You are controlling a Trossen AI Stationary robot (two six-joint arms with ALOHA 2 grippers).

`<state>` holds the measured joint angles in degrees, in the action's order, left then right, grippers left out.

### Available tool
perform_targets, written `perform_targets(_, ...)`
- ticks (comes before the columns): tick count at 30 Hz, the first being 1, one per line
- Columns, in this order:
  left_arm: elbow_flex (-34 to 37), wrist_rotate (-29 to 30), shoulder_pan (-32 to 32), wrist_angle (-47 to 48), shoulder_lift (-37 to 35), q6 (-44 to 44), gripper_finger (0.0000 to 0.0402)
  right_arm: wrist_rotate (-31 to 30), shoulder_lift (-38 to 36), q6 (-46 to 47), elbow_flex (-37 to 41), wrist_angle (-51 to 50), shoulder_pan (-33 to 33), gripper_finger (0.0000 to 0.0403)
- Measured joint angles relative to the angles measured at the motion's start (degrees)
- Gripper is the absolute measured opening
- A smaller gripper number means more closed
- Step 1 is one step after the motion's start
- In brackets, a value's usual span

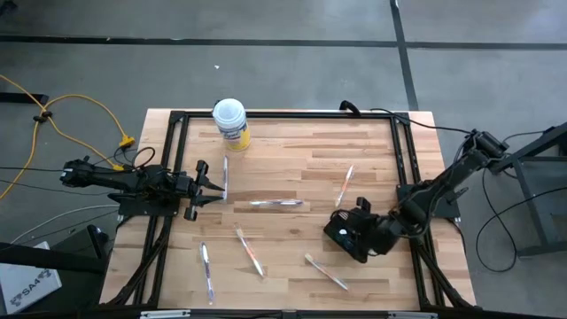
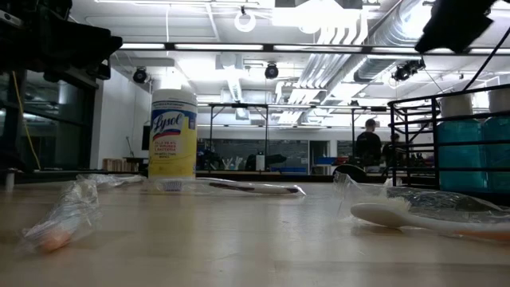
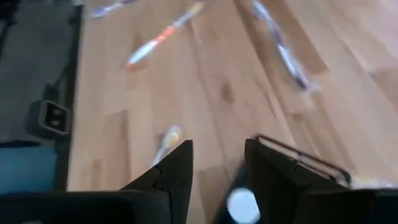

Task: Pick & Place toothbrushing station
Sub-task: Put the bottom orange toothbrush into the wire organizer

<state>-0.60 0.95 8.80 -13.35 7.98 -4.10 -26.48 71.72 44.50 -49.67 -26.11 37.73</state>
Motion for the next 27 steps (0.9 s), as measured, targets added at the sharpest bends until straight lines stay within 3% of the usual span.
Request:
perform_targets(6,0.0,0.0,-0.02,0.01,0.01,0.0,0.0103,5.01,1.36,-10.27,-0.01,8.58,-2.11,0.0136)
perform_targets(13,0.0,0.0,0.0,0.0,0.01,0.0,0.0103,8.04,4.69,-15.25,-3.33,12.75,-2.57,0.0136)
perform_targets(22,0.0,-0.02,0.0,-0.01,0.01,0.0,0.0103,13.12,12.62,-15.72,-7.4,14.38,-1.98,0.0136)
perform_targets(27,0.0,-0.01,0.0,-0.01,0.01,0.0,0.0103,13.37,16.82,-9.86,-8.23,14.36,0.0,0.0136)
